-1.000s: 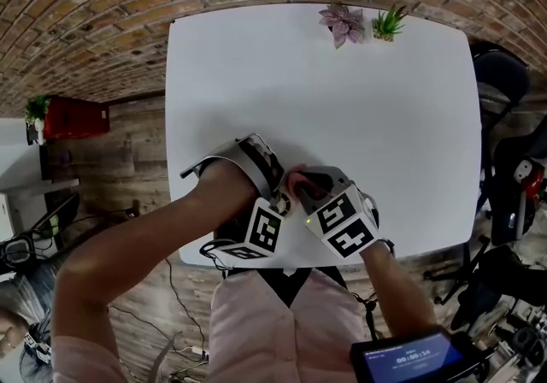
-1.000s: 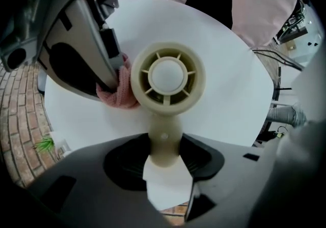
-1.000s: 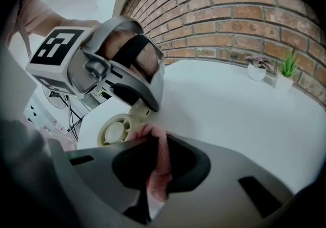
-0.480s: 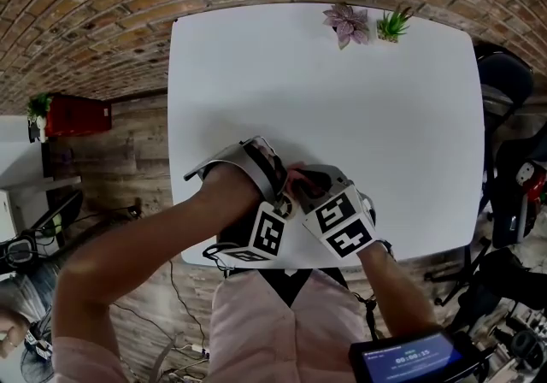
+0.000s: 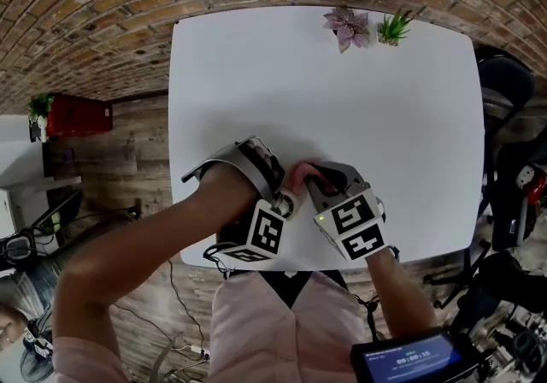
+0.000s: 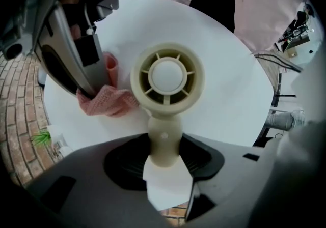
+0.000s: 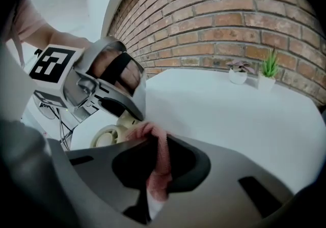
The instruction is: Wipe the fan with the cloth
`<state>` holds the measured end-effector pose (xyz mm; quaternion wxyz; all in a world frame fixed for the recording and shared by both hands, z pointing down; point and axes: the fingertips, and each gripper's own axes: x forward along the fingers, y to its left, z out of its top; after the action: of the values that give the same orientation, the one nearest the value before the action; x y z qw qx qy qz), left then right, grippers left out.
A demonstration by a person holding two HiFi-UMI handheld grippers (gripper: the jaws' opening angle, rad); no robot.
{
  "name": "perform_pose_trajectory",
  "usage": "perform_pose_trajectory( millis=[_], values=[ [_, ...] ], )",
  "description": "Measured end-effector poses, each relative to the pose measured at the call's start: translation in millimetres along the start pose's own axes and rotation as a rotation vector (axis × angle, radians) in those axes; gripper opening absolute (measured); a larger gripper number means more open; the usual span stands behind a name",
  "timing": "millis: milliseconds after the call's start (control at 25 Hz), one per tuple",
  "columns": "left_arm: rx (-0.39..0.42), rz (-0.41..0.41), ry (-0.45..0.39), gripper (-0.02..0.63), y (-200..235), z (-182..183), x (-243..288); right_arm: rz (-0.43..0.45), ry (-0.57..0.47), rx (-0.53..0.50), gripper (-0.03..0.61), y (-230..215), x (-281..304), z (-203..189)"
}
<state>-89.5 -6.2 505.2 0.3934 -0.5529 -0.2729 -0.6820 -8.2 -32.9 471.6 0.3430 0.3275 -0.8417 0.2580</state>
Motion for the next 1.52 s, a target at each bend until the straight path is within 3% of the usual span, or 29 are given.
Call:
perform_pose_trajectory(
  millis=[160, 240, 520, 760, 1040, 1160, 1280, 1400, 1520],
  values=[
    [-0.017, -0.002, -0.009, 0.196, 0.4, -0.2, 0.3, -0.044, -0.053, 0.049, 0.035, -8.8, -3.5, 6.6],
    [-0.019, -0.007, -0.008, 0.198, 0.4, -0.6, 0.3, -0.028, -0.022, 0.006, 0.035, -3.8, 0.8, 2.6],
    [-0.012, -0.019, -0.006, 0.198, 0.4, -0.7, 0.1, 0.175, 0.084, -0.396, 0.035, 32.8, 2.3, -22.5],
    [0.004, -0.026, 0.002, 0.198, 0.4, -0.4, 0.4, 0.312, 0.1, -0.636, 0.035, 47.5, -6.1, -35.2],
    [-0.047, -0.053, -0.003, 0.198, 0.0, -2.0, 1.8, 0.4, 0.112, -0.608, 0.035, 57.9, -26.9, -57.8],
    [-0.136, -0.078, -0.025, 0.198, 0.6, -3.6, 3.0, 0.432, 0.102, -0.561, 0.035, 64.6, -37.4, -66.4],
    [-0.274, -0.107, -0.043, 0.198, 2.5, -7.3, 4.3, 0.436, 0.072, -0.507, 0.035, 67.7, -45.4, -69.3],
    [-0.458, -0.136, -0.034, 0.198, 4.1, -12.8, 5.6, 0.42, 0.038, -0.465, 0.036, 68.4, -51.2, -67.8],
    [-0.712, -0.17, -0.021, 0.198, 4.2, -20.5, 7.7, 0.406, 0.014, -0.443, 0.037, 68.9, -54.9, -65.0]
  ],
)
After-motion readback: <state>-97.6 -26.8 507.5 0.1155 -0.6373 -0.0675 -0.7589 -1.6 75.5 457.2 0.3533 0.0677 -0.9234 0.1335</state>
